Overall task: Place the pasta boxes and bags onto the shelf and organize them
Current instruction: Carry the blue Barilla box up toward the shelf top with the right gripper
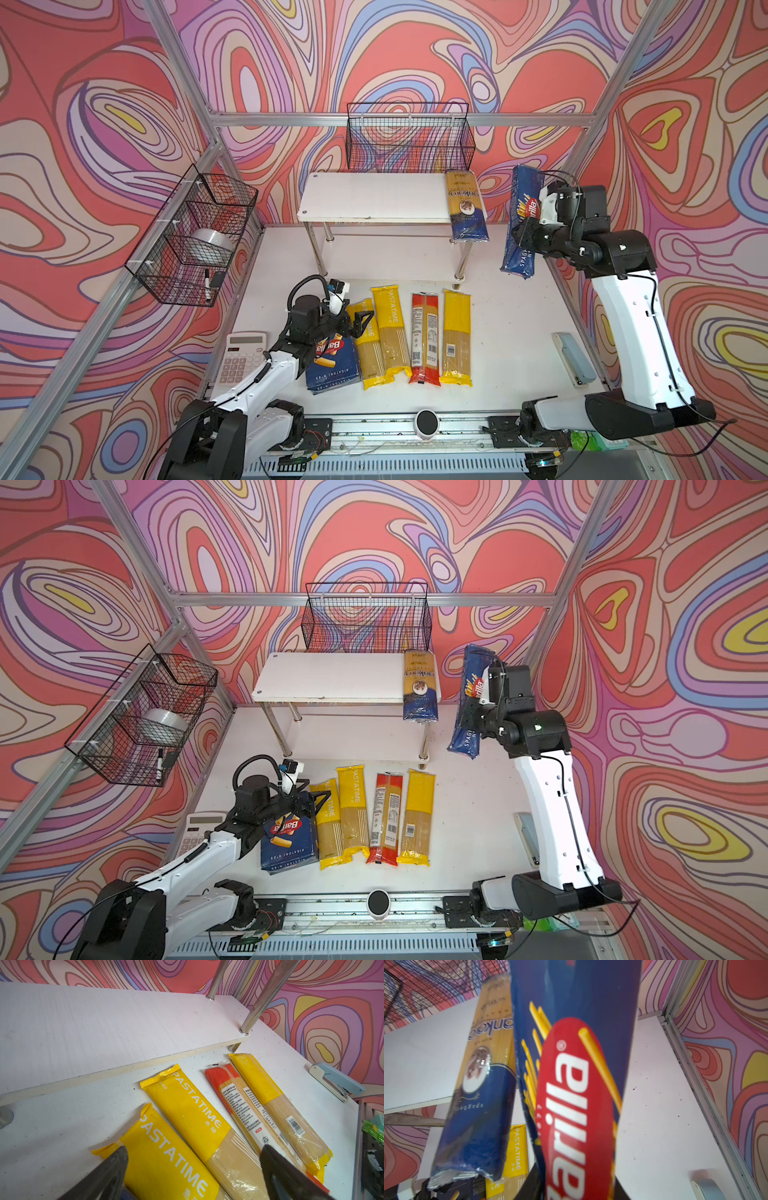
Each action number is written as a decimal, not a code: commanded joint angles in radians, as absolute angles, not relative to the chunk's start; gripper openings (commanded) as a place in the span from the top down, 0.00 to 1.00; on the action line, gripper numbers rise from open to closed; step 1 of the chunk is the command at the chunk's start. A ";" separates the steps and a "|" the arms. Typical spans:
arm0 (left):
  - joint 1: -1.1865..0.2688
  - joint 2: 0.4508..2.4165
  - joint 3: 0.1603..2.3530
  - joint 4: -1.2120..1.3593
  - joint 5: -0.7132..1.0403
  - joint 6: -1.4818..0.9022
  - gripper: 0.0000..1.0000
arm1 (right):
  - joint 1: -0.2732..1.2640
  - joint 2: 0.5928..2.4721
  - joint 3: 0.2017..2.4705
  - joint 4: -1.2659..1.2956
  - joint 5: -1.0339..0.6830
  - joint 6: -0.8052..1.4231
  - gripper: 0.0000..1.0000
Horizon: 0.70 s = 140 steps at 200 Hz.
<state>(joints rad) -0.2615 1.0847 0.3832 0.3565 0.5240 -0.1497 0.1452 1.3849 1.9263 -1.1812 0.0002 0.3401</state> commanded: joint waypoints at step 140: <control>-0.265 1.071 0.360 0.382 0.506 -0.134 0.00 | 0.465 1.685 2.460 -1.179 0.121 0.283 0.82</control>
<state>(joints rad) -0.2615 1.0710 0.3721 0.3573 0.5152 -0.1493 0.4282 1.6634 2.3512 -1.2831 0.0540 0.3031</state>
